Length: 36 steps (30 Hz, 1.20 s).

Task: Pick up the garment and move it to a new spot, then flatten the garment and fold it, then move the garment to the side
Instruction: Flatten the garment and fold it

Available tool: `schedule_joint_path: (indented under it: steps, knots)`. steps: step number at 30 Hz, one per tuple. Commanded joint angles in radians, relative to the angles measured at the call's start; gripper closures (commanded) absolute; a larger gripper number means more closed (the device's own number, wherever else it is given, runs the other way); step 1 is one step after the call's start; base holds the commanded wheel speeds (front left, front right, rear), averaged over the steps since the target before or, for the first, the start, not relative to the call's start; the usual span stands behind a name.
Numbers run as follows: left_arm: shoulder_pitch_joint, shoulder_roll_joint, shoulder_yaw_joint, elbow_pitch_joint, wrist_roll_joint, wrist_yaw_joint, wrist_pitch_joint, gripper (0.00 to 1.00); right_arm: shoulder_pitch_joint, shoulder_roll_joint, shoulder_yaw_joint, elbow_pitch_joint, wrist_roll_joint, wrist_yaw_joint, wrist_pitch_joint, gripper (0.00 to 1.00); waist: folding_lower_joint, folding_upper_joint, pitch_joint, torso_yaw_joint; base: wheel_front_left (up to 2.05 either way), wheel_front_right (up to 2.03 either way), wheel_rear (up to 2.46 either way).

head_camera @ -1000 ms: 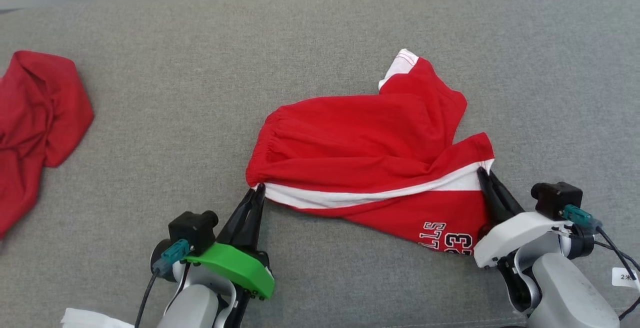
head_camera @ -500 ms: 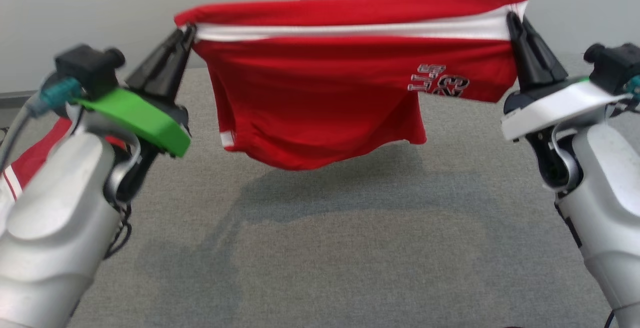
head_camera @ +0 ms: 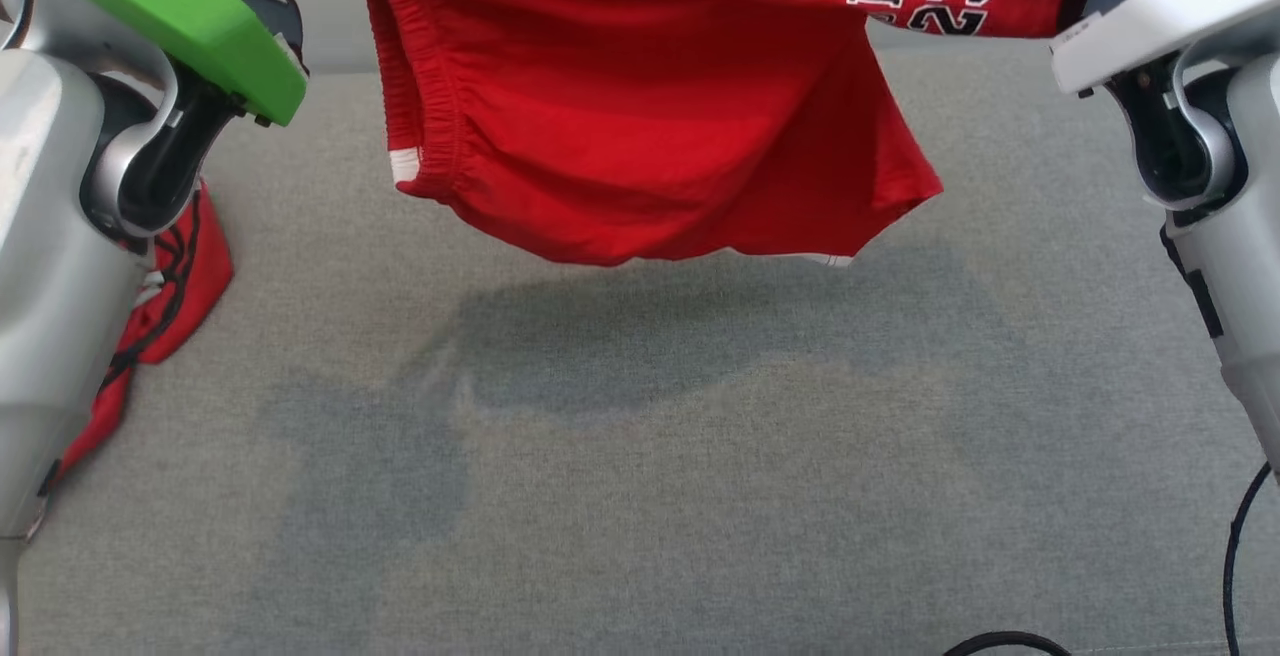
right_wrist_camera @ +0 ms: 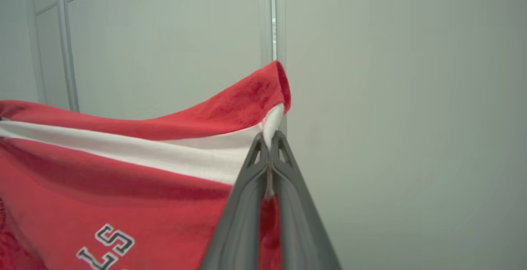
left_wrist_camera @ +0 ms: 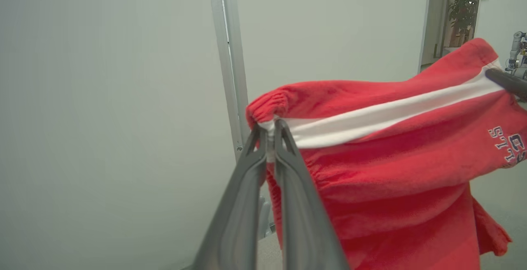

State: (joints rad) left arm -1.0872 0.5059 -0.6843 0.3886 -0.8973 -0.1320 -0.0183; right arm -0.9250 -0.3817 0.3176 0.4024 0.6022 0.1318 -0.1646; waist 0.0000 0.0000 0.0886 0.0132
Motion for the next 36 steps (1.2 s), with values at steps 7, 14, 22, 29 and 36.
schedule_joint_path:
  steps: [7,14,22,29,36]
  knots:
    - [-0.183,-0.048,-0.024,0.138,0.047,0.003,-0.066,1.0,-0.227,0.029,0.04,0.096,-0.048,-0.002,0.04,1.0,0.0,0.0,0.408,-0.001,0.0,0.0,0.0]
    - [-0.47,-0.121,0.053,0.28,0.164,0.009,-0.241,1.0,-0.547,0.065,-0.047,0.259,-0.175,-0.002,-0.085,1.0,0.0,0.0,0.515,0.009,0.0,0.0,0.0]
    - [-0.313,-0.197,0.191,0.255,0.153,0.002,-0.246,1.0,-0.482,0.101,-0.058,0.298,-0.205,-0.002,-0.1,1.0,0.0,0.0,0.524,0.018,0.0,0.0,0.0]
    - [0.094,-0.23,0.152,0.259,0.001,0.001,-0.246,1.0,-0.161,0.07,0.076,0.335,-0.034,-0.002,-0.101,1.0,0.0,0.0,0.487,0.019,0.0,0.0,0.0]
    - [0.408,-0.242,0.076,0.236,-0.098,0.001,-0.245,1.0,0.132,0.022,0.132,0.264,0.121,-0.002,-0.101,1.0,0.0,0.0,0.365,0.024,0.0,0.0,0.0]
